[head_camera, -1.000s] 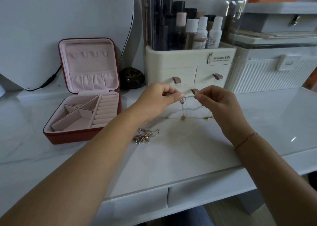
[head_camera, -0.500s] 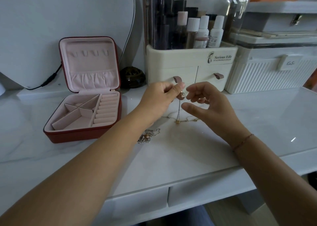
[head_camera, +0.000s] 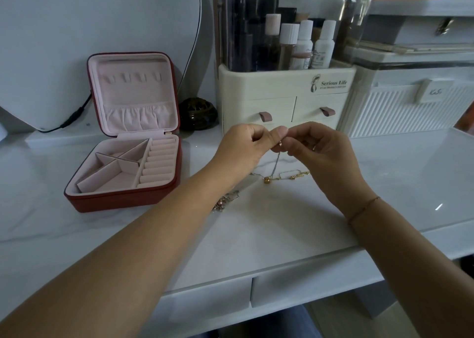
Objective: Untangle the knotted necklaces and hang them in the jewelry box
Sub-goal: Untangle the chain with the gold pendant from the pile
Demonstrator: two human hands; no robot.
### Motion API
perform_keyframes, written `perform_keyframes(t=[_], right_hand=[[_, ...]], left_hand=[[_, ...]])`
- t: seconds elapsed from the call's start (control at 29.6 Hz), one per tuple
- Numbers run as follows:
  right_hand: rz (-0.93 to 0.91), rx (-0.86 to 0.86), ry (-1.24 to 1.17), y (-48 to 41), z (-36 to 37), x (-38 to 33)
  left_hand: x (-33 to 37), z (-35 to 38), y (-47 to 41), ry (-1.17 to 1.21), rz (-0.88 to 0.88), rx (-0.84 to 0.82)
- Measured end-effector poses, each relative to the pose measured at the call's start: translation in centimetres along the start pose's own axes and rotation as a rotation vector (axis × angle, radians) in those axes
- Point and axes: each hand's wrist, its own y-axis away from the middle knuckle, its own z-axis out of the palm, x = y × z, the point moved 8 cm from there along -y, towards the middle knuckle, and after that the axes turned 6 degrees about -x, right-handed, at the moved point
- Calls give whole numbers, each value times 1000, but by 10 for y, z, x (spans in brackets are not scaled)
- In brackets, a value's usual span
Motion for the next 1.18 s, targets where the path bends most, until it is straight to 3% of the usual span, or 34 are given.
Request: perform_keyframes(t=[0.17,0.41,0.78,0.95,1.08,1.18], right_hand=[[64,49,-151,-2,-10,11],[93,121,-184,-2,-17,13],[62,90,-124,-1,-13,7],[56,111,104,-1,-14,7],[112,121,139,-2,-15,16],[143,141,-25,-3,-18,23]], left_hand=[[-10,-3,-3,80,-88,10],[-3,0,-1,136,-12,-18],[-13,2,-1,215,-138,-24],[-13,-5,-3,116,-128,-2],[-18,-12,-6,280,-182,-47],[-20,-13,-7,444,-226,-114]])
